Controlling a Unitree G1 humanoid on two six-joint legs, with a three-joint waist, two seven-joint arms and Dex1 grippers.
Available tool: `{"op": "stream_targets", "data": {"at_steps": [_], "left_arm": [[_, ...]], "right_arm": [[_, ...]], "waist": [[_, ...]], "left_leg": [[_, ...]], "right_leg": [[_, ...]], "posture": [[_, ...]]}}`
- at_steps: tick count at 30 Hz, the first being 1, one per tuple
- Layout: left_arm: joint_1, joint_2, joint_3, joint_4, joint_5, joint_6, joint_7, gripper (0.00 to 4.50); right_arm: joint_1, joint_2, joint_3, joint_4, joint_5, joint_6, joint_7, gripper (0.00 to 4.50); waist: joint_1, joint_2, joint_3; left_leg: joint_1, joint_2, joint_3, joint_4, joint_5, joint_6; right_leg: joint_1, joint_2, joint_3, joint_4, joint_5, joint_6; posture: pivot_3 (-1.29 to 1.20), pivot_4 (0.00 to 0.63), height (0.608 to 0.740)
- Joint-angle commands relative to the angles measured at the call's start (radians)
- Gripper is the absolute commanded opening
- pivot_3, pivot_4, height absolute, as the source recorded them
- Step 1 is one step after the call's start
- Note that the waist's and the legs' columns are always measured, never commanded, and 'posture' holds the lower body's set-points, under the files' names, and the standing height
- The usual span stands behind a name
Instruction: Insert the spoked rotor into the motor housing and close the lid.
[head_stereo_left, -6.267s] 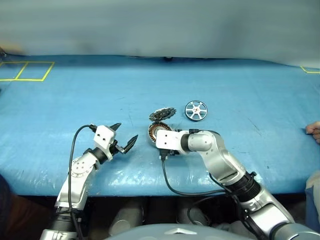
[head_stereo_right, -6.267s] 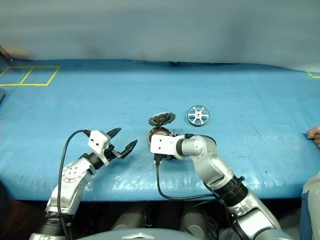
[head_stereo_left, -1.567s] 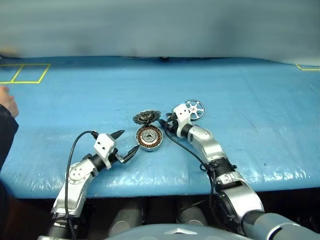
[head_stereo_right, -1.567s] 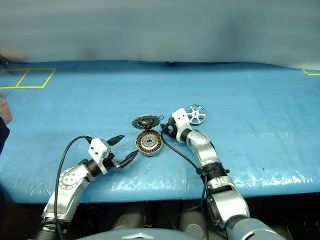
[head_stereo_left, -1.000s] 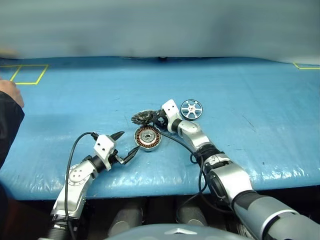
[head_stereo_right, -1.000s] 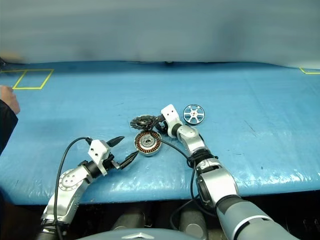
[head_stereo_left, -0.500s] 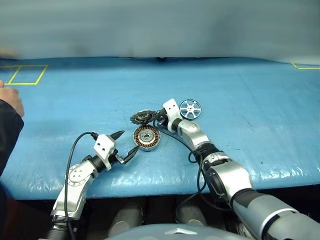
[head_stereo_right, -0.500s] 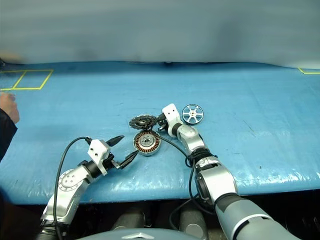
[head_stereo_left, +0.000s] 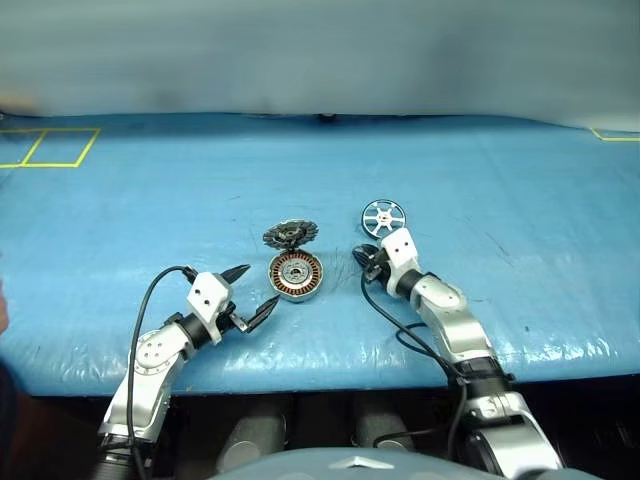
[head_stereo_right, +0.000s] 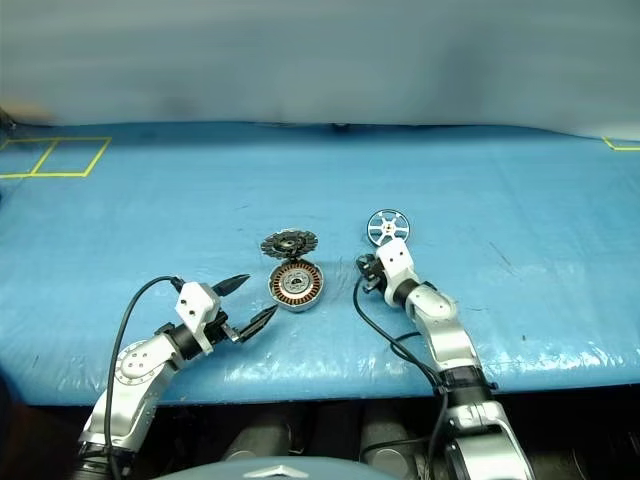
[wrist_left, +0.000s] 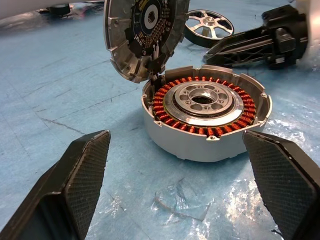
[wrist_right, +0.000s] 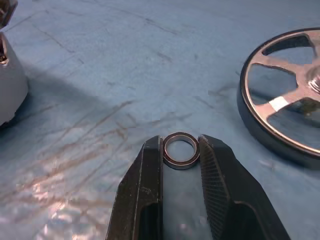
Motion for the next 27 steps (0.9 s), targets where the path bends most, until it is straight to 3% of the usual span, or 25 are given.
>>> {"op": "stream_targets", "data": {"at_steps": [1,10,27], "left_arm": [[0.007,0.017,0.013,-0.027,-0.023,-0.029,-0.028,4.5],[0.006,0.022,0.022,-0.003,-0.022,-0.065,-0.061,4.5],[0.001,0.007,0.013,0.027,-0.01,-0.094,-0.059,4.5]], "right_arm": [[0.075,-0.011,-0.009,-0.205,0.075,0.055,0.038,0.68],[0.116,0.007,0.073,-0.405,0.183,0.115,0.114,0.68],[-0.039,0.093,0.254,-0.197,0.071,0.059,0.11,0.68]], "waist": [[0.0,0.0,0.0],[0.001,0.0,0.0],[0.001,0.0,0.0]], "left_leg": [[0.0,0.001,0.0,0.0,0.0,0.0],[0.0,0.001,0.0,0.001,0.0,-0.001],[-0.001,0.001,0.0,0.0,-0.001,0.0]], "right_leg": [[0.0,0.0,0.0,0.0,0.0,0.0],[0.0,0.0,-0.001,-0.001,-0.001,0.0],[0.0,0.0,-0.002,-0.001,0.003,0.005]], "posture": [[0.0,0.15,0.74],[0.0,0.15,0.74],[0.0,0.15,0.74]]}}
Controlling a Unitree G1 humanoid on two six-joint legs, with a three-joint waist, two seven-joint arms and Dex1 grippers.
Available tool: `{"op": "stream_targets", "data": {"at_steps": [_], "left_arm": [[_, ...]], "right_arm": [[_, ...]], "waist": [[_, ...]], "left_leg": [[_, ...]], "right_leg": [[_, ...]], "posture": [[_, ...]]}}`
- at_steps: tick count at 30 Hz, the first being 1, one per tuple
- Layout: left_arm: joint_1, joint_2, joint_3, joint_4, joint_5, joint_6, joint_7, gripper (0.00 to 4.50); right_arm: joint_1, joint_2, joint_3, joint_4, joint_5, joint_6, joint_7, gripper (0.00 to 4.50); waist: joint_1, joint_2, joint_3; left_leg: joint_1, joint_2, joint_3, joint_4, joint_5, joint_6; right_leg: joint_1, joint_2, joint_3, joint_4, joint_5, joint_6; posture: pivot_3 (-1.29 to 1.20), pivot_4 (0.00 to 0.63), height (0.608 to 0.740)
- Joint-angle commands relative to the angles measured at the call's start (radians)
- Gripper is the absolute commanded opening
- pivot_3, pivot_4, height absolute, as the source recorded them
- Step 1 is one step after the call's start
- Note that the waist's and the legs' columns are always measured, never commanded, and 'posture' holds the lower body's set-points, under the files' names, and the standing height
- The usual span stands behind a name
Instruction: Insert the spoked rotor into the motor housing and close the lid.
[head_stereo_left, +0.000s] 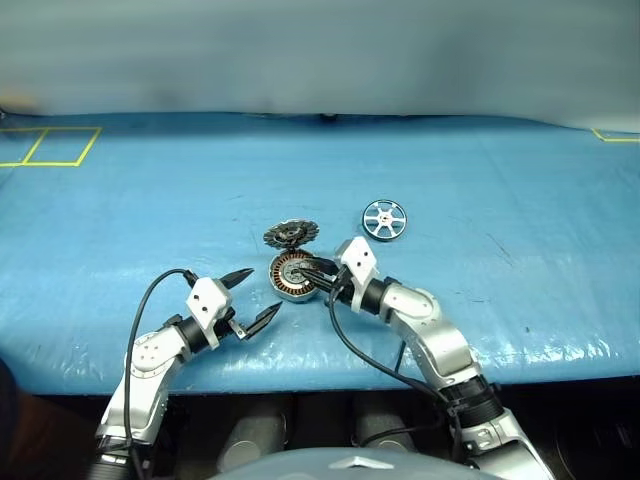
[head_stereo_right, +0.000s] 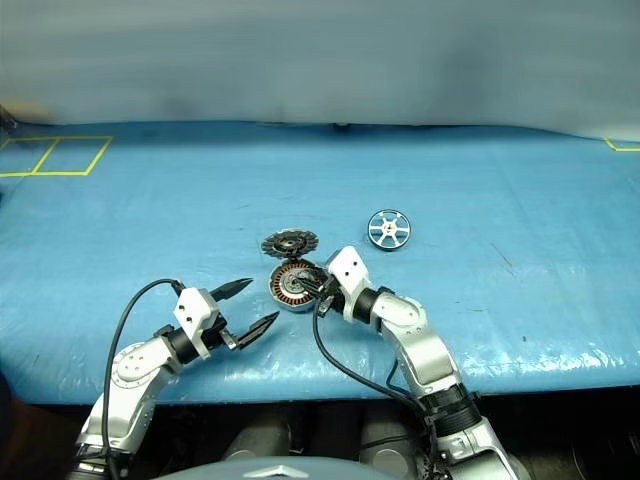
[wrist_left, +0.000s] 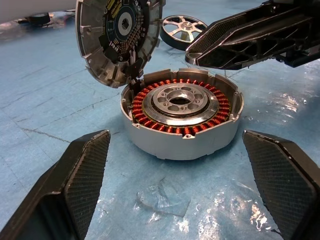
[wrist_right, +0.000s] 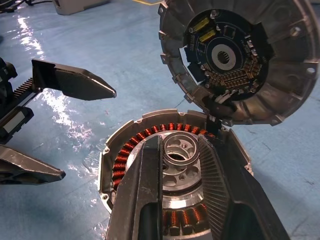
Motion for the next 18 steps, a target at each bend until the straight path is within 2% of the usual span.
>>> {"op": "stream_targets", "data": {"at_steps": [1,18], "left_arm": [[-0.005,0.001,0.009,-0.002,-0.003,-0.026,0.004,4.5],[0.0,0.003,0.011,0.007,0.005,-0.04,0.02,4.5]], "right_arm": [[-0.024,0.017,0.017,0.013,-0.012,-0.034,-0.002,0.68],[-0.046,0.029,0.016,0.104,-0.033,-0.064,-0.003,0.68]], "waist": [[0.0,0.0,0.0],[0.0,0.0,0.0]], "left_leg": [[0.0,0.0,0.0,0.0,0.0,0.0],[0.0,0.0,0.0,0.0,0.0,0.0]], "right_leg": [[0.0,0.0,0.0,0.0,0.0,0.0],[0.0,0.0,0.0,0.0,0.0,0.0]], "posture": [[0.0,0.15,0.74],[0.0,0.15,0.74]]}}
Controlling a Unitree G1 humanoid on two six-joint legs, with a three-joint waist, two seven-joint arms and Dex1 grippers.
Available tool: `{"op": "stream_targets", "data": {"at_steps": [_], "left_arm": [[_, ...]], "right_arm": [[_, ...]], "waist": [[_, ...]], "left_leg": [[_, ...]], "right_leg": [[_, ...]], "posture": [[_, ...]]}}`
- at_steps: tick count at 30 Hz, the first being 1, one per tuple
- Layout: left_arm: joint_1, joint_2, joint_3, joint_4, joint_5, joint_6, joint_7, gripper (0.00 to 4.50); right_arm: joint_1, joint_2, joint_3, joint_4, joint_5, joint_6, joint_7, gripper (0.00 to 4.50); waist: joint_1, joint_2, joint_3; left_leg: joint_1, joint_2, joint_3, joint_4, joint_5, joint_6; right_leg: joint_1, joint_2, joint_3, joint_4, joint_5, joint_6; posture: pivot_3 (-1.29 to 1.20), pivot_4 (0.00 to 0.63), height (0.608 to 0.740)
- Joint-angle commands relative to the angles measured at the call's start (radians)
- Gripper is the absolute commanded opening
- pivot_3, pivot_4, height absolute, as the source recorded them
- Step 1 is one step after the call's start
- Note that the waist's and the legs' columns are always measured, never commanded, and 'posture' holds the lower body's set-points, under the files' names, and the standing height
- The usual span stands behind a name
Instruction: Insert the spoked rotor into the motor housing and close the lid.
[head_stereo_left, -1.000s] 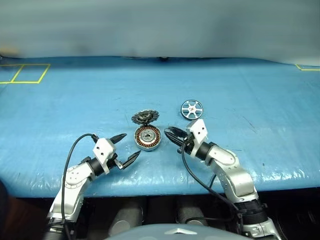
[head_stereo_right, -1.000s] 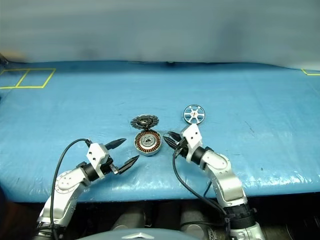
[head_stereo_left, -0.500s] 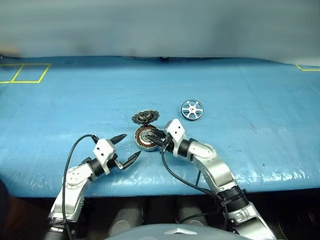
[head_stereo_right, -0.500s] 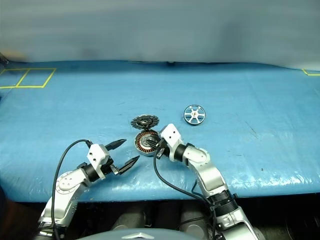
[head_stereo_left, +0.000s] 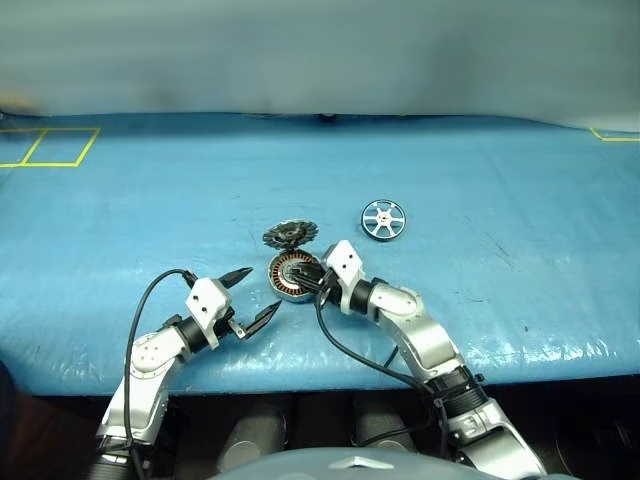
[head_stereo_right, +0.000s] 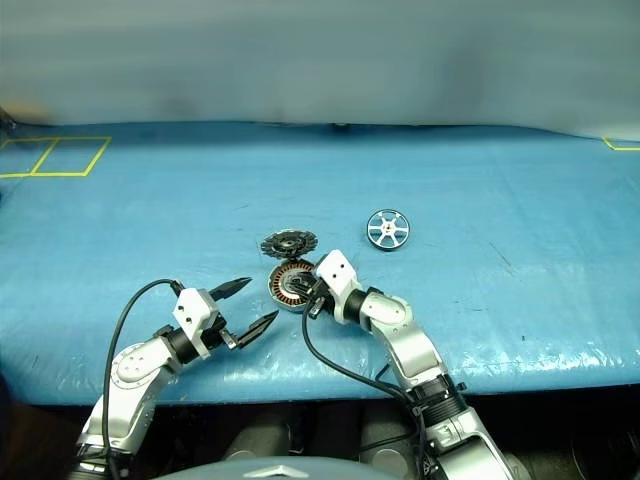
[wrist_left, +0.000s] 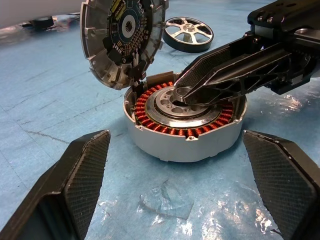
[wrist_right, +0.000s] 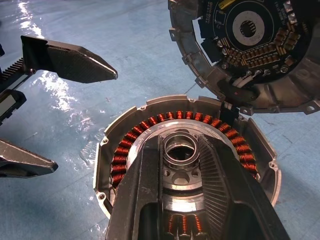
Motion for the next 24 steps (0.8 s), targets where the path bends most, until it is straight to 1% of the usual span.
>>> {"op": "stream_targets", "data": {"at_steps": [1,7,9,10,11,13,17,19,23,24], "left_arm": [[-0.001,0.004,0.011,-0.005,-0.003,-0.021,0.005,4.5],[0.0,0.004,0.01,-0.008,0.0,-0.02,0.012,4.5],[0.001,0.003,0.01,-0.01,0.0,-0.019,0.014,4.5],[0.002,0.003,0.01,-0.01,0.001,-0.018,0.015,4.5],[0.002,0.002,0.01,-0.011,0.001,-0.017,0.016,4.5],[0.003,0.002,0.01,-0.013,0.002,-0.016,0.018,4.5],[0.005,0.003,0.008,-0.015,0.002,-0.014,0.022,4.5],[0.006,0.003,0.007,-0.016,0.002,-0.014,0.024,4.5],[0.007,0.003,0.005,-0.017,0.002,-0.011,0.027,4.5],[0.007,0.003,0.005,-0.018,0.002,-0.011,0.027,4.5]], "right_arm": [[-0.013,0.003,-0.006,-0.001,-0.006,-0.019,-0.005,0.68],[-0.009,0.005,-0.007,-0.006,-0.001,-0.006,0.006,0.68],[-0.008,0.007,-0.005,-0.007,-0.001,-0.003,0.007,1.39],[-0.007,0.008,-0.004,-0.008,-0.001,-0.005,0.008,1.57],[-0.006,0.011,-0.005,-0.009,-0.003,-0.013,0.005,1.96],[-0.007,0.017,-0.008,-0.01,-0.002,-0.021,0.002,2.58],[-0.01,0.022,-0.015,-0.016,0.003,-0.022,-0.001,2.58],[-0.01,0.021,-0.016,-0.022,0.006,-0.02,0.0,2.58],[-0.008,0.029,-0.026,-0.033,0.025,-0.015,0.005,2.58],[-0.009,0.033,-0.032,-0.034,0.032,-0.013,0.005,2.41]], "waist": [[0.0,0.0,0.0],[0.0,0.0,0.0],[0.0,0.0,0.0],[0.0,0.0,0.0],[0.0,0.0,0.0],[0.0,0.0,0.0],[0.0,0.0,0.0],[0.0,0.0,0.0],[0.0,0.0,0.0],[0.0,0.0,0.0]], "left_leg": [[0.0,0.0,0.0,0.0,0.0,0.0],[0.0,0.0,0.0,0.0,0.0,0.0],[0.0,0.0,0.0,0.0,0.0,0.0],[0.0,0.0,0.0,0.0,0.0,0.0],[0.0,0.0,0.0,0.0,0.0,0.0],[0.0,0.0,0.0,0.0,0.0,0.0],[0.0,0.0,0.0,0.0,0.0,0.0],[0.0,0.0,0.0,0.0,0.0,0.0],[0.0,0.0,0.0,0.0,0.0,0.0],[0.0,0.0,0.0,0.0,0.0,0.0]], "right_leg": [[0.0,0.0,0.0,0.0,0.0,0.0],[0.0,0.0,0.0,0.0,0.0,0.0],[0.0,0.0,0.0,0.0,0.0,0.0],[0.0,0.0,0.0,0.0,0.0,0.0],[0.0,0.0,0.0,0.0,0.0,0.0],[0.0,0.0,0.0,0.0,0.0,0.0],[0.0,0.0,0.0,0.0,0.0,-0.001],[0.0,0.0,0.0,0.0,0.002,-0.004],[0.0,0.0,0.0,0.0,0.002,-0.003],[0.0,0.0,0.0,0.0,0.002,-0.003]], "posture": [[0.0,0.15,0.74],[0.0,0.15,0.74],[0.0,0.15,0.74],[0.0,0.15,0.74],[0.0,0.15,0.74],[0.0,0.15,0.74],[0.0,0.15,0.74],[0.0,0.15,0.74],[0.0,0.15,0.74],[0.0,0.15,0.74]]}}
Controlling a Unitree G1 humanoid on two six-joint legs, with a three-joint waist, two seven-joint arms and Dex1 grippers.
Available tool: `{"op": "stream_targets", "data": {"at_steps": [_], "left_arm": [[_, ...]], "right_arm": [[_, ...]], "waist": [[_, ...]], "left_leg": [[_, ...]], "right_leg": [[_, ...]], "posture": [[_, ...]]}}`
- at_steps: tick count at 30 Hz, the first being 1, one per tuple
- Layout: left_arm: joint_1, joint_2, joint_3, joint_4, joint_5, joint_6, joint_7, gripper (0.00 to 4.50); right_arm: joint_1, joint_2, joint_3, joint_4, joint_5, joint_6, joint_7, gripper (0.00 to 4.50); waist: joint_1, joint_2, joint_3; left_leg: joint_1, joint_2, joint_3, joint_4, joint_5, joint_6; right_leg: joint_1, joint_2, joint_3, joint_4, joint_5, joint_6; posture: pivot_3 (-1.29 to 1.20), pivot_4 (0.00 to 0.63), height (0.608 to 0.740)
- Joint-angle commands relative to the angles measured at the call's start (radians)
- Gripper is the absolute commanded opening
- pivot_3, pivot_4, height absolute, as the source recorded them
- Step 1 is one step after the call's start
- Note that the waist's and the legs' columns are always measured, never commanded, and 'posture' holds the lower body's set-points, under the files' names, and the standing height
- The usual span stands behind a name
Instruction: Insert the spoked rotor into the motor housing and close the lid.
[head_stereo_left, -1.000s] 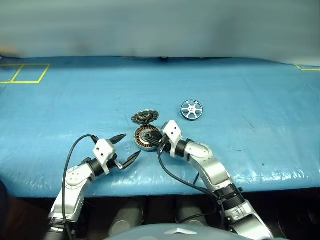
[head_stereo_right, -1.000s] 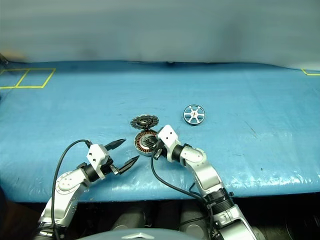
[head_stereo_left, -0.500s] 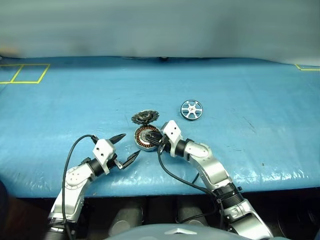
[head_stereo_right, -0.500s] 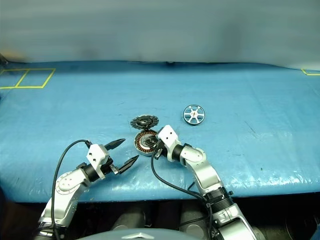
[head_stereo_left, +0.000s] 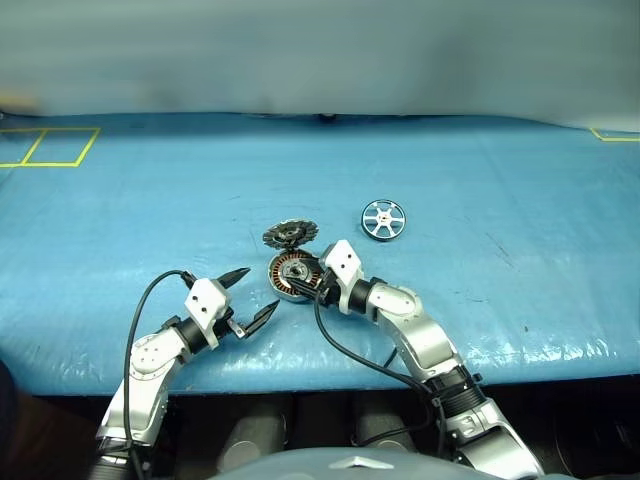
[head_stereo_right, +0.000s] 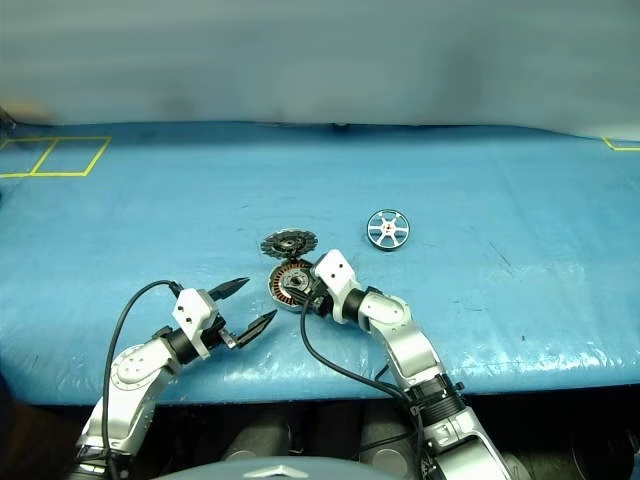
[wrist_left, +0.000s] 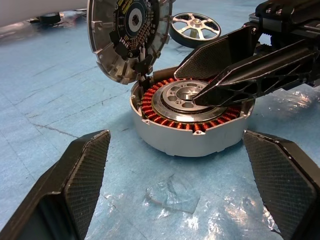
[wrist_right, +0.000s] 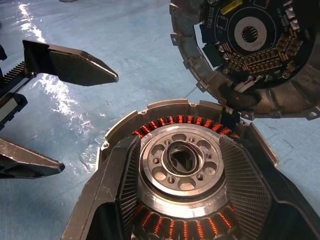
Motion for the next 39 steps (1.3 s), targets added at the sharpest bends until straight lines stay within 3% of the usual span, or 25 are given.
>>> {"op": "stream_targets", "data": {"at_steps": [1,8,26,39], "left_arm": [[0.001,0.003,0.004,-0.018,-0.003,-0.011,0.002,4.5],[-0.001,0.002,0.004,-0.018,-0.001,-0.008,0.005,4.5],[-0.002,-0.003,0.002,-0.024,0.007,-0.009,0.018,4.5],[-0.007,0.0,-0.005,-0.025,0.004,-0.002,0.018,4.5]], "right_arm": [[-0.01,0.019,-0.024,-0.035,0.04,-0.004,0.003,2.21],[-0.02,0.023,-0.022,-0.021,0.043,0.004,0.005,0.02],[-0.079,-0.004,0.083,-0.009,-0.073,0.091,-0.004,0.02],[-0.092,-0.008,0.04,-0.132,-0.006,0.139,0.007,0.02]], "waist": [[0.0,0.0,0.0],[0.0,0.0,0.0],[0.0,0.0,0.0],[0.0,0.0,0.0]], "left_leg": [[0.0,0.0,0.0,0.0,0.0,0.0],[0.0,0.0,0.0,0.0,0.0,0.0],[0.0,0.0,0.0,0.0,0.0,0.0],[0.0,0.0,0.0,0.0,0.0,0.0]], "right_leg": [[0.0,0.0,0.0,0.0,0.0,0.0],[0.0,0.0,0.0,0.0,0.0,0.0],[0.0,0.0,0.0,0.0,0.0,-0.001],[0.0,0.0,0.0,0.0,0.0,0.0]], "posture": [[0.0,0.15,0.74],[0.0,0.15,0.74],[0.0,0.15,0.74],[0.0,0.15,0.74]]}}
